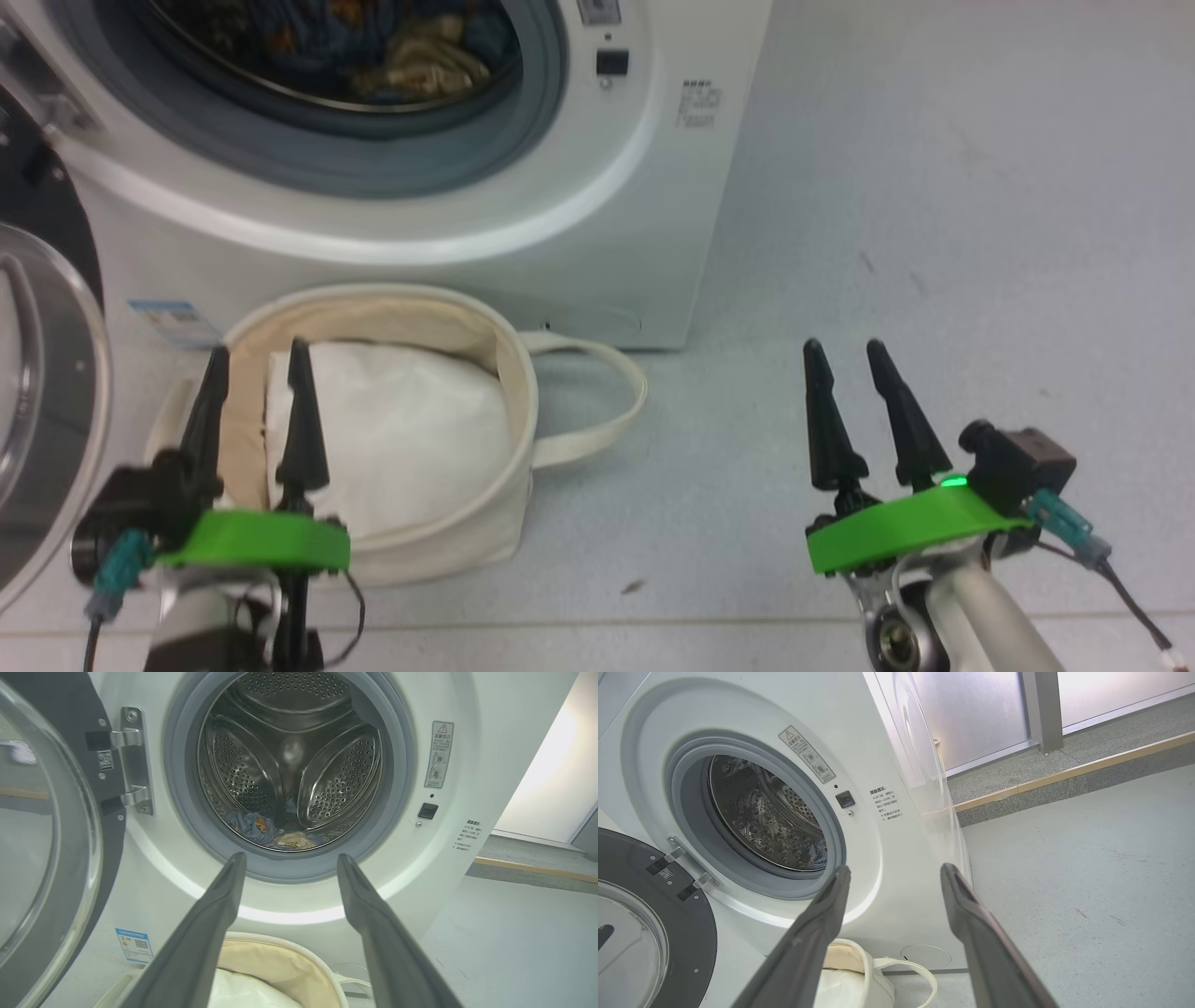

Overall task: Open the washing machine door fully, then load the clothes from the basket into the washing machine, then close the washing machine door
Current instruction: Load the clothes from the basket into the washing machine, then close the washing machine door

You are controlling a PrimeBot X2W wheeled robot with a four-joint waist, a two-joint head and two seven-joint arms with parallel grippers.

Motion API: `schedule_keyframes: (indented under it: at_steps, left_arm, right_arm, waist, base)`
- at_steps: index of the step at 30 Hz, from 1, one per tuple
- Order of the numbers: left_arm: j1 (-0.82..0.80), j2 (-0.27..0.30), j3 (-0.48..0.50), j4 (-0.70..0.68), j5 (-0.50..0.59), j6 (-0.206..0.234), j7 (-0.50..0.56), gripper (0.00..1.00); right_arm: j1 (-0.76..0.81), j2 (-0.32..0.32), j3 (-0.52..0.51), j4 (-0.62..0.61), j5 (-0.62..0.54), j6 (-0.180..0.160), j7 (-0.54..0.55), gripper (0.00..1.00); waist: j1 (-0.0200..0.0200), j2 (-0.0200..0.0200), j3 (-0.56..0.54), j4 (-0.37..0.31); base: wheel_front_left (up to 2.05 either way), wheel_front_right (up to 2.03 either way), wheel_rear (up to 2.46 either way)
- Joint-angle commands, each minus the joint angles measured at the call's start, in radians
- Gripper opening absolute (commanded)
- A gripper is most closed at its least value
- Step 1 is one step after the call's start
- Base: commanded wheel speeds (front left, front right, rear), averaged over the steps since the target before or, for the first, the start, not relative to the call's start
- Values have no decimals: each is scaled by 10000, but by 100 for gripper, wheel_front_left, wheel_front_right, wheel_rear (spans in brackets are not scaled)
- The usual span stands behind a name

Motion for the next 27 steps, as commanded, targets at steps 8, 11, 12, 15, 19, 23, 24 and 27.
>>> schedule_keyframes:
  at_steps: [8,11,12,15,19,23,24,27]
  left_arm:
    - [1108,135,95,-916,-17,109,-45,100]
    - [1342,135,-174,-1124,-123,205,-45,100]
    - [1413,134,-254,-1136,-214,251,-45,100]
    - [1524,134,-494,-1141,-263,349,-45,100]
    - [1507,134,-681,-1191,-278,393,-45,100]
    - [1482,134,-691,-1223,-293,423,-45,100]
    - [1479,134,-689,-1208,-299,428,-45,100]
    - [1455,134,-708,-1131,-331,415,-45,100]
  right_arm:
    - [421,28,111,-92,172,2,-122,100]
    - [475,28,124,-54,152,2,-122,100]
    - [492,28,125,-48,162,2,-122,100]
    - [553,28,104,-58,232,2,-122,100]
    - [588,28,214,-46,223,2,-122,100]
    - [589,28,204,-50,200,2,-122,100]
    - [583,28,193,-61,192,2,-122,100]
    - [560,28,179,-82,-87,2,-122,100]
  waist:
    - [2,-1,-884,-50]
    - [2,-1,-1001,-62]
    - [2,-1,-1049,-60]
    - [2,-1,-1128,-35]
    - [2,-1,-1155,-14]
    - [2,-1,-1142,-58]
    - [2,-1,-1125,-71]
    - [2,-1,-1061,-108]
  base:
    - [0,0,0]
    - [0,0,0]
    - [0,0,0]
    - [0,0,0]
    - [0,0,0]
    - [0,0,0]
    - [0,0,0]
    - [0,0,0]
